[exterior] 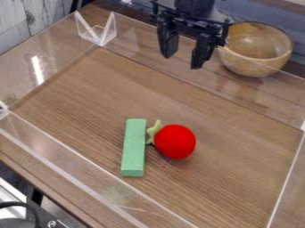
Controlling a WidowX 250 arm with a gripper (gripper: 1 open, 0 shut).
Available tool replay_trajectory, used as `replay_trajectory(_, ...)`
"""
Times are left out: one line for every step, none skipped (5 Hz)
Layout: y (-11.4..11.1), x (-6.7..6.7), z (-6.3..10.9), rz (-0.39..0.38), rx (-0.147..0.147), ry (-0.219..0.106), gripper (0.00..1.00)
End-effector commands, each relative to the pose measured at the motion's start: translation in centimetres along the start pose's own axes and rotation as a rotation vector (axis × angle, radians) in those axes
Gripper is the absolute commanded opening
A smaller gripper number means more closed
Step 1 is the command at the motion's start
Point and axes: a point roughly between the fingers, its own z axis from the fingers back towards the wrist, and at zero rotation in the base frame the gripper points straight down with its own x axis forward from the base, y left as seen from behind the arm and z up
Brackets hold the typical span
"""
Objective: Move the red object to the left side of the table
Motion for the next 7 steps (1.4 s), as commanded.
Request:
replay_trajectory(-0.1,-1.1,-1.2,-0.118,0.005,0.03,1.0)
replay_trajectory(-0.9,-3.3,-4.1,-0.369,-0.001,0.077,1.0)
replay_trajectory(-2.2,-5.1,-6.7,-0.62,-0.001,0.087,1.0)
replay_trajectory(-2.9,-5.6,-9.1,-0.831,0.036,0.079,1.0)
replay_trajectory(-2.9,-5.3,-9.8,-0.844,0.078,0.07,1.0)
replay_trajectory(-2.8,-5.1,-10.2,-0.843,0.095,0.056,1.0)
replay_trajectory(-2.8,-5.0,-10.4,-0.839,0.102,0.04,0.0)
